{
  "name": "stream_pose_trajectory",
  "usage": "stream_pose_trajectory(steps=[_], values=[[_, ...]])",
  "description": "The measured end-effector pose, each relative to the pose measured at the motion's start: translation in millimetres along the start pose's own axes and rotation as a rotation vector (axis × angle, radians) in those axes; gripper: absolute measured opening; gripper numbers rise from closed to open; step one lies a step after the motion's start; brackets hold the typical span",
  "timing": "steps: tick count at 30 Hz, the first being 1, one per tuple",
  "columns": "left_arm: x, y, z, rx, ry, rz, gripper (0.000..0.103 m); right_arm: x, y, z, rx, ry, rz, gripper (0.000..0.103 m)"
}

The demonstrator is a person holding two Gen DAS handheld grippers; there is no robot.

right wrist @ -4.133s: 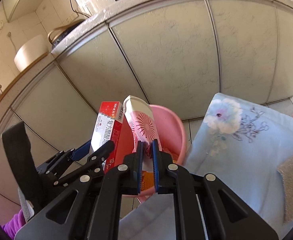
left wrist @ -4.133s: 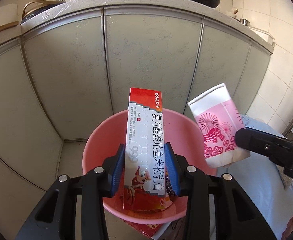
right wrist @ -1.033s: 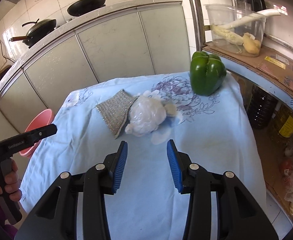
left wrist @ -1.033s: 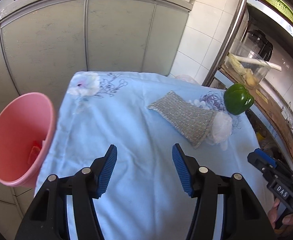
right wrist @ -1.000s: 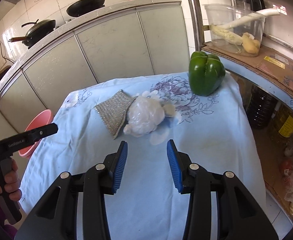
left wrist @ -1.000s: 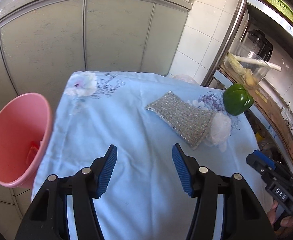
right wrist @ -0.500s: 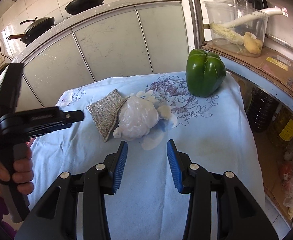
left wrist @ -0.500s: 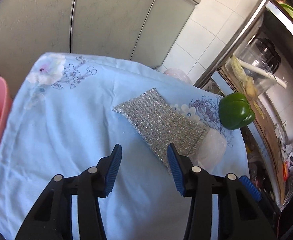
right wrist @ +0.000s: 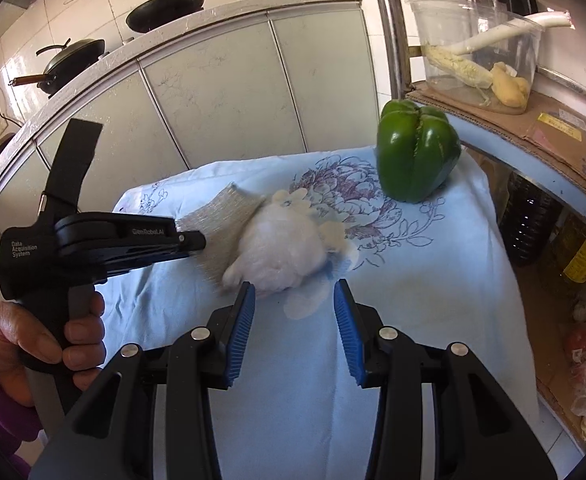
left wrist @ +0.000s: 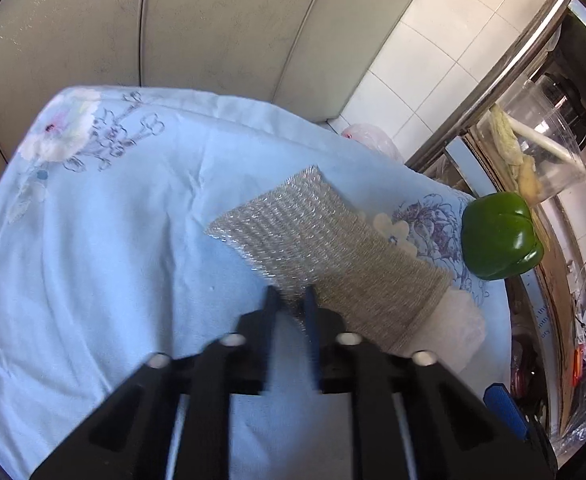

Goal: Collect trash
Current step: 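Close the left tool on the silver scrubber pad while the right tool grasps the clear bag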

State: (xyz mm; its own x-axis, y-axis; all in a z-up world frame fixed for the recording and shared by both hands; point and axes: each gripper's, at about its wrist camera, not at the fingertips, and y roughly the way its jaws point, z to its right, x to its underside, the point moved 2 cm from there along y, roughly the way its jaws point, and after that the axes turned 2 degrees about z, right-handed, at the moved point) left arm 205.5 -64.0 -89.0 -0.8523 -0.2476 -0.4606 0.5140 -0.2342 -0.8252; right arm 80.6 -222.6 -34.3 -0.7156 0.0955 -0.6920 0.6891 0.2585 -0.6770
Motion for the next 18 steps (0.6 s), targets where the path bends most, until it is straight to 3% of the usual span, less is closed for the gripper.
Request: stream_pose_trajectory(steps=[2, 11, 18], values=[[-1, -4, -1, 0.02, -0.003, 0.019, 0.003, -3, 2, -3, -0.001, -0.012, 0.003, 0.042], [-1, -63, -15, 0.03, 0.127, 0.159, 0.002, -20, 15, -3, -0.008, -0.008, 0.001, 0.042], [18, -109, -50, 0.027, 0.131, 0.175, 0.002, -31, 39, -8, -0.006, -0.019, -0.032, 0.042]])
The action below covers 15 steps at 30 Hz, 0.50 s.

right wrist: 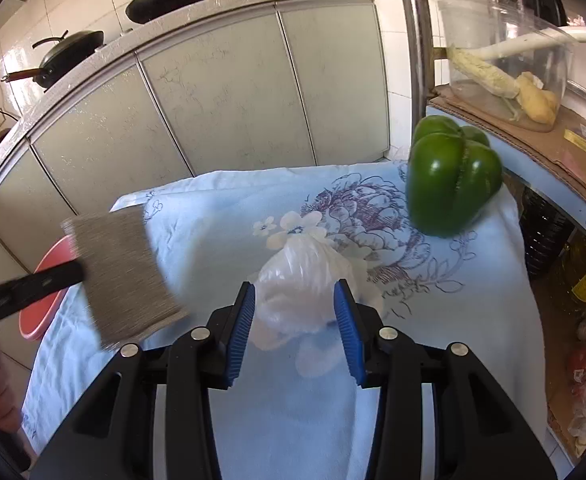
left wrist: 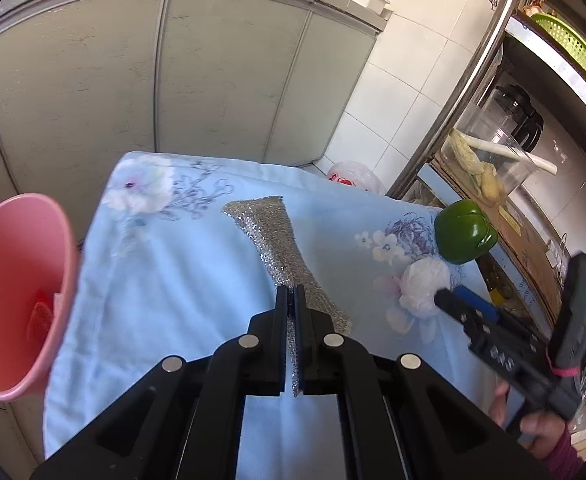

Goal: Collect trash
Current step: 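Close the left tool on the silver scrubber pad while the right tool grasps the clear bag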

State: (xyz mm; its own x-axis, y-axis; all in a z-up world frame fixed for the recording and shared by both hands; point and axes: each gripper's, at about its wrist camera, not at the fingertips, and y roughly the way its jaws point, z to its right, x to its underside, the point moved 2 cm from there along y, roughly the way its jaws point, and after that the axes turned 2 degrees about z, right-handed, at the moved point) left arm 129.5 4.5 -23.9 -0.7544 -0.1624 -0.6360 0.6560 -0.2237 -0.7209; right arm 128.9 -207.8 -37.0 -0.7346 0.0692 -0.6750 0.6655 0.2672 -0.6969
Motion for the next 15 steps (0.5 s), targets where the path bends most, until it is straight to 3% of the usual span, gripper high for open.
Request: stream_pose_trajectory(steps=[5, 9, 15], values=[[11, -26, -20, -0.018, -0.022, 0.011, 0.002, -1, 16, 2, 0.049, -0.023, -0.019, 0.041], [18, -43, -32, -0.036, -0.035, 0.028, 0.002, 1, 11, 4, 0.046, -0.03, -0.032, 0.017], [23, -65, -39, -0.067, -0.031, 0.072, 0.002, 5, -28, -17, -0.012, -0.06, 0.007, 0.014]])
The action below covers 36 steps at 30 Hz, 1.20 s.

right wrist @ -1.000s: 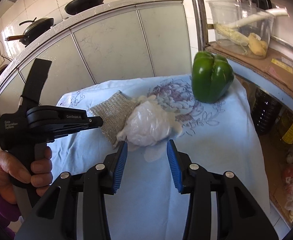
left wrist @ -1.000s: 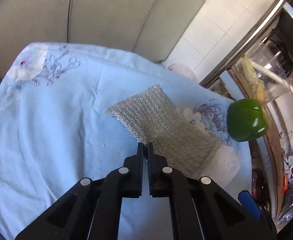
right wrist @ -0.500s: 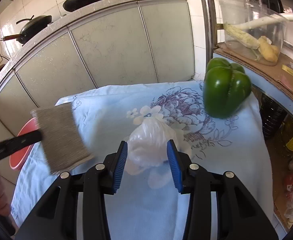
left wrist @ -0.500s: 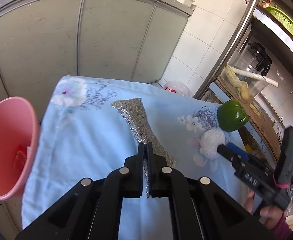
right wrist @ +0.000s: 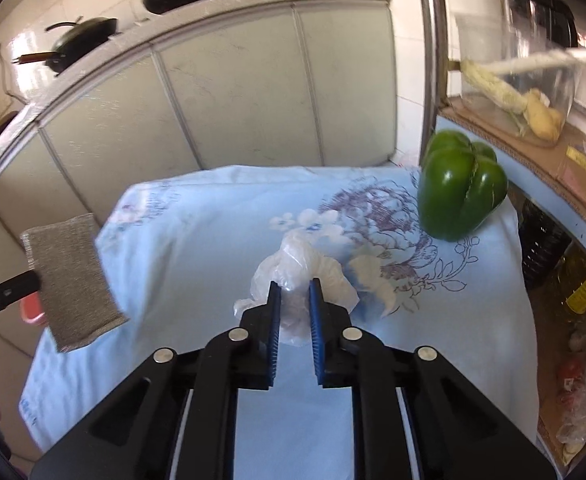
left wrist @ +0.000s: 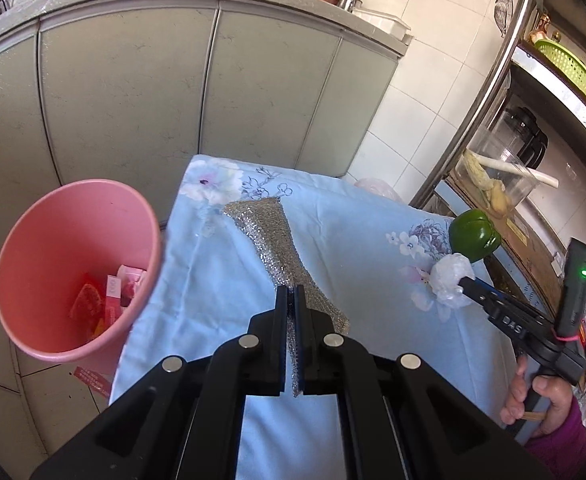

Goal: Collect trash
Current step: 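Close the left tool on the silver scrubber pad while the right tool grasps the clear bag, then carry the scrubber pad and clear bag over the pink bin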

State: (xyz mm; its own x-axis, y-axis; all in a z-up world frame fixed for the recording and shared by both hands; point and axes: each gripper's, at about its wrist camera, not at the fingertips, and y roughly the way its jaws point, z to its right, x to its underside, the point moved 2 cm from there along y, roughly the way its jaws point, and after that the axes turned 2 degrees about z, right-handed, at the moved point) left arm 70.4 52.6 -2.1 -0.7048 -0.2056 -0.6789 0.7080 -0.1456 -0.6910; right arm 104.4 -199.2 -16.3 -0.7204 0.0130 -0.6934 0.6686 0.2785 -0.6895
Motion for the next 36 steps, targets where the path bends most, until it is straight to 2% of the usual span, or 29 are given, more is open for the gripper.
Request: stream_pose_trajectory(steps=[8, 19, 27, 36], values=[[13, -22, -1, -0.065, 0.034, 0.042, 0.002, 15, -45, -44, -0.06, -0.057, 0.052, 0.014], [28, -29, 18, -0.097, 0.073, 0.07, 0.003, 45, -62, -85, -0.092, -0.129, 0.021, 0.014], [34, -39, 27, -0.131, 0.111, 0.109, 0.003, 50, -69, -95, -0.097, -0.151, 0.03, 0.014], [34, -47, 24, -0.146, 0.104, 0.131, 0.003, 50, -74, -98, -0.098, -0.159, 0.04, 0.014]])
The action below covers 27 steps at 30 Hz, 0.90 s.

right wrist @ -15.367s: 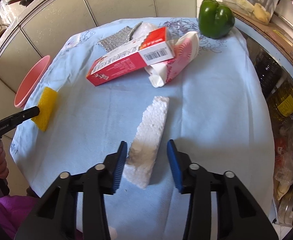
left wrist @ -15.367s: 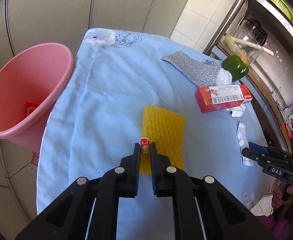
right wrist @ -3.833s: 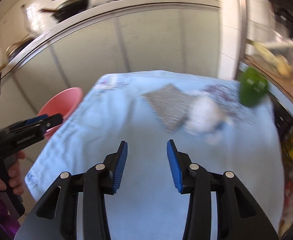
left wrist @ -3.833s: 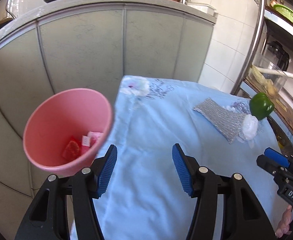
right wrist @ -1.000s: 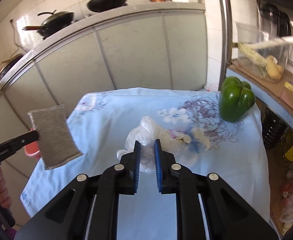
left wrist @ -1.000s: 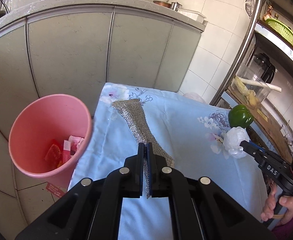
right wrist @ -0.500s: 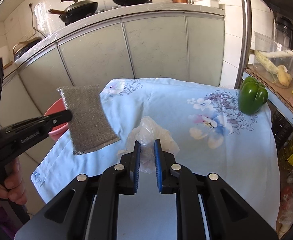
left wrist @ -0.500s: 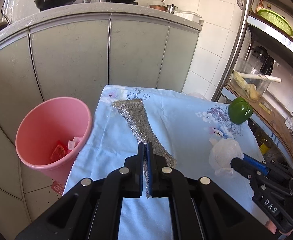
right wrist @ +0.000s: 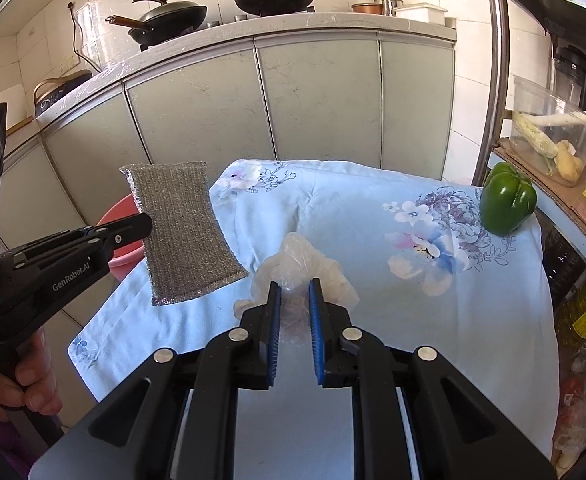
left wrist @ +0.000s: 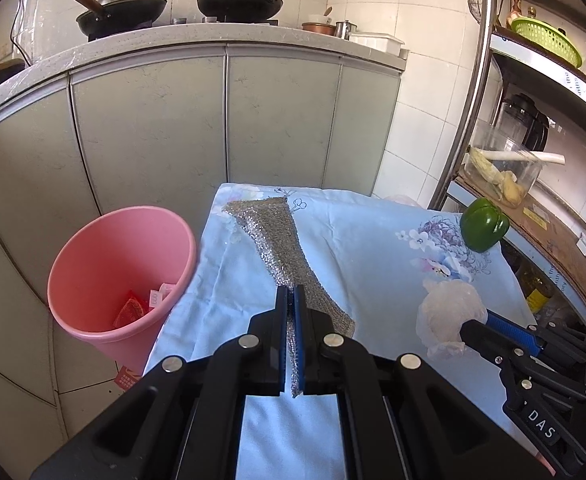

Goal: Collect trash
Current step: 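Carry the scrubber pad and clear bag over the pink bin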

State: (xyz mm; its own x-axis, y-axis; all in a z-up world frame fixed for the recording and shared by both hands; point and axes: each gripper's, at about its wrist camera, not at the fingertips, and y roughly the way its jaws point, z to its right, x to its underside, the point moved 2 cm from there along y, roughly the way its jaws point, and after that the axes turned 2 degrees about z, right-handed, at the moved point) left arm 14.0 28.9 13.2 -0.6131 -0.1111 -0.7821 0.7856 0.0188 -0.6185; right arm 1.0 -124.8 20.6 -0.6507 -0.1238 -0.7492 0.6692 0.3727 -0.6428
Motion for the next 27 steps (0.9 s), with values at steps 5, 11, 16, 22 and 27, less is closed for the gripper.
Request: stream_pose_trajectory(steps=[5, 11, 16, 22, 27], values=[[-2, -2, -3, -0.005, -0.001, 0.011, 0.003, -2, 0, -1, 0.0, 0.0, 0.004, 0.014], [-4, -6, -8, -0.017, -0.008, 0.028, 0.003, -6, 2, -5, -0.004, -0.012, 0.012, 0.014], [-7, -7, -20, -0.039, -0.027, 0.039, 0.003, -15, 7, -13, -0.018, -0.034, 0.017, 0.014], [-11, -4, -38, -0.07, -0.061, 0.042, 0.003, -26, 17, -26, -0.041, -0.064, 0.024, 0.014], [-17, -6, -54, -0.108, -0.079, 0.057, 0.003, -37, 31, -42, -0.079, -0.084, 0.022, 0.014]])
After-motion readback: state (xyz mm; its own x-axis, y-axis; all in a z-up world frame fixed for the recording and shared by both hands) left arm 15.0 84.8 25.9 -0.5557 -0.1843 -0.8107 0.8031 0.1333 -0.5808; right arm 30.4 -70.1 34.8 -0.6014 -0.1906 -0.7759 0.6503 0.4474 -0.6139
